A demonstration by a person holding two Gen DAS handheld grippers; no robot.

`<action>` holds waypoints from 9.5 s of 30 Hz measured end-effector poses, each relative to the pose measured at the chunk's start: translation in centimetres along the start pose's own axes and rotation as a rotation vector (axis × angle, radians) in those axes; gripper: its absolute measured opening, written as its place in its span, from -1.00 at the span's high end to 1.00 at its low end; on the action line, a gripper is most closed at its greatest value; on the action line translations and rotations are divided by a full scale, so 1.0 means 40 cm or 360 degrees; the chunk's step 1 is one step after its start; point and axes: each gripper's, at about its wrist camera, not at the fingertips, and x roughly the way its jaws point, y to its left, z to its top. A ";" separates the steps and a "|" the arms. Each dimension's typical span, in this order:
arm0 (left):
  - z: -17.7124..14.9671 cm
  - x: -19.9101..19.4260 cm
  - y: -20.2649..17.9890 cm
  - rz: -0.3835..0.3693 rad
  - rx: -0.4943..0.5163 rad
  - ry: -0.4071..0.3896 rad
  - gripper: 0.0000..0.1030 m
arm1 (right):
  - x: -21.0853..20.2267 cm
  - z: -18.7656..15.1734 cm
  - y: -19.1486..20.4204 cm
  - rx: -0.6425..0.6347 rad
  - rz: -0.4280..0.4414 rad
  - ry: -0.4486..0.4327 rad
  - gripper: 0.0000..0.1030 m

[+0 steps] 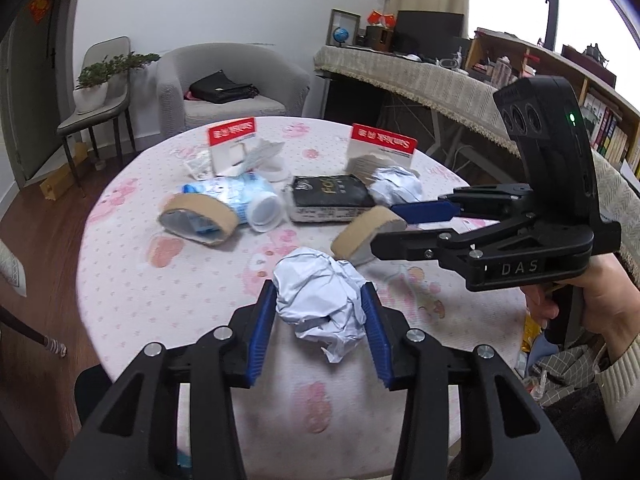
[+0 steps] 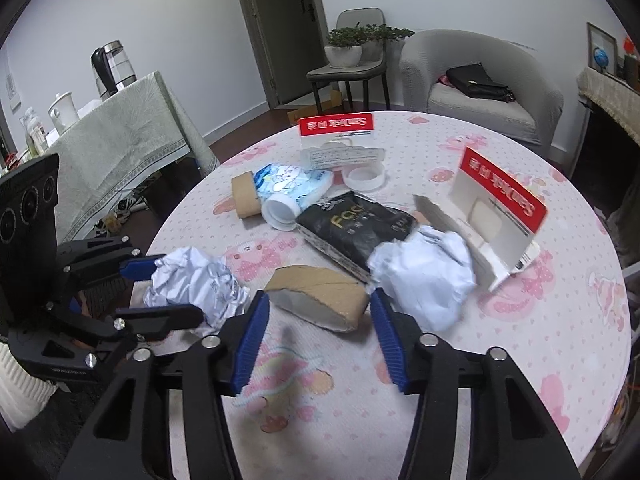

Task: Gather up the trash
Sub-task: 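Carry the paper ball to the bin with the left gripper while the right gripper grasps the brown tape roll, then open the left gripper over the bin while the right gripper drops the tape roll in, then move both tools back over the table toward the remaining trash, then grasp the crumpled foil ball with the right gripper while the left gripper grasps the tape roll, then carry the foil ball and tape roll over the trash bin with both grippers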

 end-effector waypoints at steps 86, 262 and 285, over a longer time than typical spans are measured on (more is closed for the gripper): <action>-0.269 -0.426 0.663 0.0613 -0.0671 -0.0040 -0.13 | 0.777 0.029 0.658 -0.0348 0.0019 0.0794 0.83; 0.063 0.015 0.224 0.0353 -0.0164 0.0007 0.37 | 0.032 0.078 0.105 -0.0017 -0.0192 -0.0065 0.19; -0.102 -0.165 0.378 0.0487 -0.0265 0.0074 0.37 | 0.140 0.134 0.361 -0.0126 0.0040 -0.0071 0.19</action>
